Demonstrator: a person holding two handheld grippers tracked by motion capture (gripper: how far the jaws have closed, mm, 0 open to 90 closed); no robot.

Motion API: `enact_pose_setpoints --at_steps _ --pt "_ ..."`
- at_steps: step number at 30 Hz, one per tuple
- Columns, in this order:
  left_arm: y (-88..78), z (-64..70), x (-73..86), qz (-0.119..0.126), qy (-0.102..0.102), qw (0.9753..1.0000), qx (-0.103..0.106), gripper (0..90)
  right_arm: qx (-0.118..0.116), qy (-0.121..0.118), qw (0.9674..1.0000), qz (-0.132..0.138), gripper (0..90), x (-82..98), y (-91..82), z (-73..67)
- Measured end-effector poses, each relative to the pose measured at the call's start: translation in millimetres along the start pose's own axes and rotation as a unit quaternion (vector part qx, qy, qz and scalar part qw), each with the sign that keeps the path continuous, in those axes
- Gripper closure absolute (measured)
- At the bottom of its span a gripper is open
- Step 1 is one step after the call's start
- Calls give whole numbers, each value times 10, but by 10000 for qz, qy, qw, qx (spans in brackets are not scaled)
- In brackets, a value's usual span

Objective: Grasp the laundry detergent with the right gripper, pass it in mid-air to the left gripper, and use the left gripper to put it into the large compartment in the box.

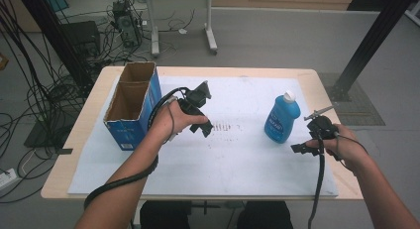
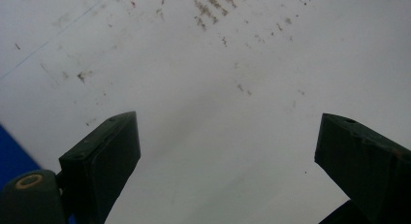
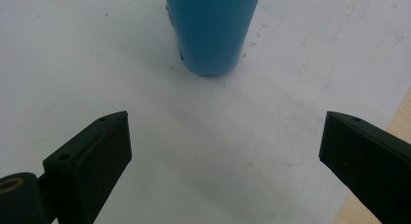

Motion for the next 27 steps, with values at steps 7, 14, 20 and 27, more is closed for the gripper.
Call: enact_pose_setpoints --at_steps 7,14,20,27 --pt "-19 -7 -4 20 -3 10000 -23 94 57 -126 9994 303 36 -13 41 -8" --pt "-38 -6 -7 64 -19 10000 -29 94 59 -122 9985 534 33 -18 80 -26" --pt "-68 -4 -8 76 9 10000 -51 94 -26 -87 9970 765 30 -13 96 -29" --pt "-66 -16 -1 66 -48 9999 -66 94 -78 -114 9936 1124 29 -19 140 -50"
Point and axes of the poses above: each handheld gripper's, and its own axes: y roughly forward along the jaws, x roughly out of its underside, z roughly to its right, the point moved 8 cm from there along y, roughly forward along the jaws, and after that the axes turned 7 degrees about y, right-handed, at the moved point
